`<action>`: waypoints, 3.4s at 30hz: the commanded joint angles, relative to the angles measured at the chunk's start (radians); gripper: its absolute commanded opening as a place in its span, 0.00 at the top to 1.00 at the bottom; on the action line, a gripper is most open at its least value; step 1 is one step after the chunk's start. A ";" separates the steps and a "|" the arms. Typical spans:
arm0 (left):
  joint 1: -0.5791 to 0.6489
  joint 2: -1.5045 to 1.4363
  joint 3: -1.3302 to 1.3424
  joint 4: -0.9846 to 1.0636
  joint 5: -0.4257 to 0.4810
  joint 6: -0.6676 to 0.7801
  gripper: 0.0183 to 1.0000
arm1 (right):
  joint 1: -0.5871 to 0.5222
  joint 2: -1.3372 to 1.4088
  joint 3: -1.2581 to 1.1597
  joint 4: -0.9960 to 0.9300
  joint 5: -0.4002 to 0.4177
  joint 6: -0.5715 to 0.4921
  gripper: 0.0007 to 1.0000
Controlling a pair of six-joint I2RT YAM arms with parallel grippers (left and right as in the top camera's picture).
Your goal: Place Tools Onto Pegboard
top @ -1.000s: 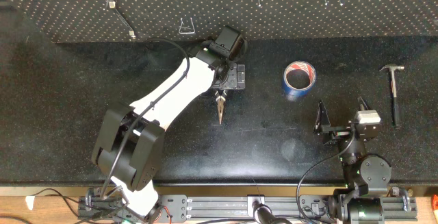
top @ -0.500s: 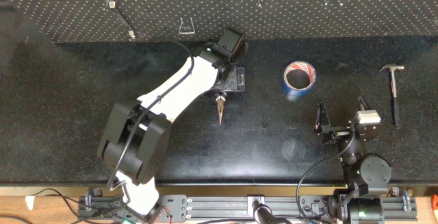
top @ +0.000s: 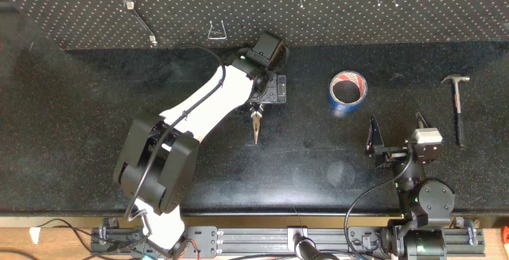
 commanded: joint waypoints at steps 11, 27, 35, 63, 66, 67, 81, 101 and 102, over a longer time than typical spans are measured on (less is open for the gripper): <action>0.017 0.038 0.018 0.000 0.029 -0.017 0.00 | 0.007 -0.006 -0.003 -0.005 0.002 0.011 0.02; 0.018 0.039 0.018 0.003 0.031 -0.044 0.00 | 0.007 -0.006 -0.003 -0.005 0.002 0.011 0.02; 0.018 0.039 0.018 -0.006 0.029 -0.043 0.00 | 0.007 -0.006 -0.003 -0.005 0.002 0.011 0.02; 0.018 0.052 0.016 0.000 0.028 -0.043 0.42 | 0.007 -0.006 -0.003 -0.005 0.002 0.011 0.02; 0.018 0.052 0.016 -0.001 0.025 -0.043 0.43 | 0.007 -0.006 -0.003 -0.005 0.002 0.011 0.02; 0.018 0.052 0.016 -0.001 0.025 -0.043 0.43 | 0.007 -0.006 -0.003 -0.005 0.002 0.011 0.02; 0.018 0.052 0.016 -0.001 0.026 -0.039 0.82 | 0.007 -0.006 -0.003 -0.005 0.002 0.011 0.02; 0.018 -0.531 -0.061 -0.012 -0.337 -0.031 0.99 | 0.007 -0.006 -0.003 -0.005 0.002 0.011 0.02; 0.019 -0.591 -0.113 0.049 -0.390 -0.025 0.99 | 0.007 -0.006 -0.003 -0.005 0.002 0.011 0.02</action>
